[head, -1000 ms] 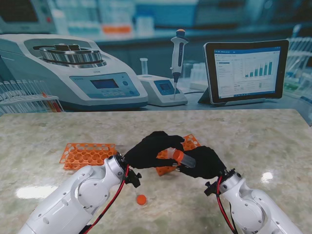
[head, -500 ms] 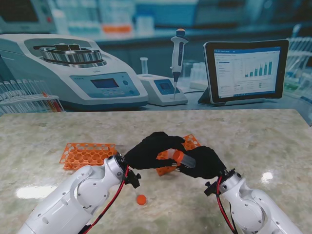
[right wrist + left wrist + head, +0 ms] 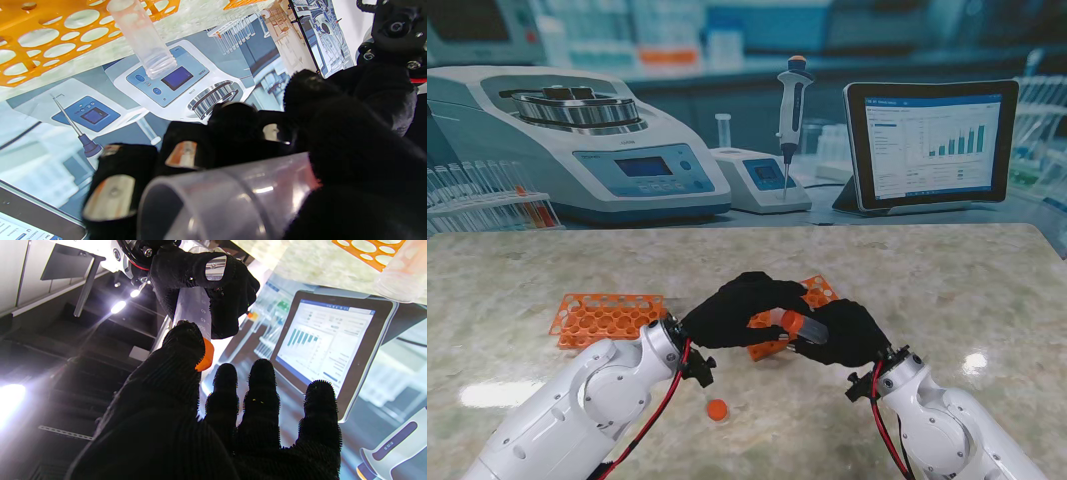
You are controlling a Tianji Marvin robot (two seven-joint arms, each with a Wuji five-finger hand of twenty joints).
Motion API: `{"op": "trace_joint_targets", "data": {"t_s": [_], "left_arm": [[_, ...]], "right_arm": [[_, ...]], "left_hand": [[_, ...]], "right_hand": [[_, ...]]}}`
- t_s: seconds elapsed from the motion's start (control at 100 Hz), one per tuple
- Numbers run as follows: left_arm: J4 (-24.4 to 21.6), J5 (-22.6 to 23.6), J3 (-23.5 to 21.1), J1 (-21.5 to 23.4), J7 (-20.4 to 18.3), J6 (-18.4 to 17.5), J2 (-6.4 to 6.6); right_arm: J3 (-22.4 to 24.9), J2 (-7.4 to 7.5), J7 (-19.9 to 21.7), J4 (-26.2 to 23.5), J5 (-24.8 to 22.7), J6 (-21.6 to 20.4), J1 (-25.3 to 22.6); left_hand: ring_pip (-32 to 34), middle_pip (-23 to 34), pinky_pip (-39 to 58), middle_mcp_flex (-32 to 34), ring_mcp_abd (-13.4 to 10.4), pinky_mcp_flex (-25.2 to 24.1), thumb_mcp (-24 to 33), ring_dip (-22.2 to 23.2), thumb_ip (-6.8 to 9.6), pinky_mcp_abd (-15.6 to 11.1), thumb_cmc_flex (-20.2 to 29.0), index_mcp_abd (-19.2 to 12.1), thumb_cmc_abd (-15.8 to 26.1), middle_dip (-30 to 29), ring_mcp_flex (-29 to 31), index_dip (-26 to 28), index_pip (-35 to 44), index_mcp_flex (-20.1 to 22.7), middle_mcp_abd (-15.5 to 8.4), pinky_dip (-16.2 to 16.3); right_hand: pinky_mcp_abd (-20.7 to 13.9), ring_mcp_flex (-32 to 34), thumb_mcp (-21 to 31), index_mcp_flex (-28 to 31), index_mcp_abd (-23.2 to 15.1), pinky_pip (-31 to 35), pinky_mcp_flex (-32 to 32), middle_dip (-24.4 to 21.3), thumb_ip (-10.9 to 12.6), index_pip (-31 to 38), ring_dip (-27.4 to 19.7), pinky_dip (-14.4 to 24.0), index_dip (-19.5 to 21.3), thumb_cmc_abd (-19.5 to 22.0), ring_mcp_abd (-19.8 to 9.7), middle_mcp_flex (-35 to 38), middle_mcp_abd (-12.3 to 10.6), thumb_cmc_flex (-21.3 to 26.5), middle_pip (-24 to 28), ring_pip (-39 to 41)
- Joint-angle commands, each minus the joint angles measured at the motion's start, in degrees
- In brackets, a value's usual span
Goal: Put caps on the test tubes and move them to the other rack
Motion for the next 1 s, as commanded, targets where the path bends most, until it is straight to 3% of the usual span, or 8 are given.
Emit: {"op": "trace_joint_targets", "data": {"t_s": [0.0, 0.5, 0.58, 0.77, 0.83, 0.99], "left_arm": [[-0.4, 0.2, -0.1, 0.2, -0.4, -0.2, 0.15], [-1.7, 0.8, -2.0, 1.2, -1.4, -0.6, 0.6], [-2.1, 0.7, -2.5, 1.5, -1.5, -0.7, 0.63], [-2.8, -0.3, -3.3, 2.2, -1.9, -0.9, 0.67], [-3.0, -0.8, -3.4, 2.3, -2.0, -0.9, 0.67], [-3.4, -1.5, -3.6, 2.5, -2.6, -0.4, 0.73]], "right_arm": [[-0.3, -0.23, 0.2, -0.7, 0.0, 0.1, -0.5], [-0.4, -0.23, 0.1, -0.5, 0.0, 0.0, -0.4], [-0.4, -0.23, 0.1, -0.4, 0.0, 0.0, -0.4], [-0.5, -0.24, 0.1, -0.3, 0.0, -0.1, -0.2], [-0.5, -0.23, 0.1, -0.3, 0.0, 0.0, -0.2], [-0.5, -0.23, 0.2, -0.3, 0.1, 0.0, -0.2]], "left_hand": [[-1.2, -1.0, 1.1, -0.5, 0.2, -0.6, 13.3, -1.0, 4.06, 0.1, 11.5, -15.3, 4.0, -1.5, -1.4, 0.2, 4.2, 6.2, -2.5, -1.5], [-1.3, -0.9, 0.8, 0.1, 0.0, -0.7, 14.9, -1.2, 3.06, 0.1, 11.5, -15.4, 5.0, -1.8, -1.2, -0.5, 3.9, 5.6, -2.6, -1.4], [-1.3, -1.0, 0.7, 0.2, 0.1, -0.7, 12.2, -1.2, 3.17, 0.0, 11.5, -14.8, 5.7, -1.8, -1.3, -0.9, 3.3, 5.3, -2.5, -1.4], [-1.6, -1.5, 0.1, -0.4, -0.1, -1.2, -1.5, -1.3, 5.43, -0.3, 10.0, -12.9, 10.2, -1.8, -2.0, -2.7, 0.0, 3.5, -2.3, -1.2], [-1.9, -1.9, -0.5, -1.4, -0.3, -1.3, -10.3, -1.3, 6.79, -0.5, 8.7, -8.9, 13.3, -1.9, -2.8, -4.7, -3.8, 2.5, -1.8, -0.9], [-2.4, -2.5, -1.3, -2.9, -0.4, -1.8, -14.8, -1.4, 6.93, -0.8, 3.2, -2.2, 15.2, -1.8, -4.3, -7.6, -9.4, 1.7, -0.9, -0.8]], "right_hand": [[-0.7, 4.9, 0.1, 1.3, -4.6, 5.9, 1.6, 0.4, 0.6, 3.3, 1.6, 0.3, 1.9, 1.0, -7.9, 2.3, 0.6, 2.6, 0.5, 7.6], [-0.7, 4.9, 0.1, 1.3, -4.7, 5.9, 1.6, 0.4, 0.6, 3.2, 1.6, 0.3, 1.9, 1.0, -7.9, 2.3, 0.7, 2.7, 0.5, 7.6], [-0.7, 4.9, 0.0, 1.3, -4.7, 5.9, 1.6, 0.4, 0.5, 3.2, 1.6, 0.3, 1.9, 1.0, -7.9, 2.3, 0.6, 2.7, 0.5, 7.6], [-0.7, 4.9, 0.0, 1.3, -4.7, 5.9, 1.6, 0.4, 0.5, 3.2, 1.6, 0.3, 1.9, 1.1, -7.9, 2.3, 0.7, 2.6, 0.5, 7.6], [-0.7, 4.9, 0.0, 1.3, -4.7, 5.9, 1.6, 0.4, 0.6, 3.2, 1.6, 0.2, 1.9, 1.0, -7.9, 2.3, 0.7, 2.7, 0.5, 7.6], [-0.7, 4.9, 0.0, 1.3, -4.7, 5.9, 1.6, 0.4, 0.5, 3.2, 1.6, 0.2, 1.9, 1.1, -7.9, 2.3, 0.6, 2.7, 0.5, 7.6]]}}
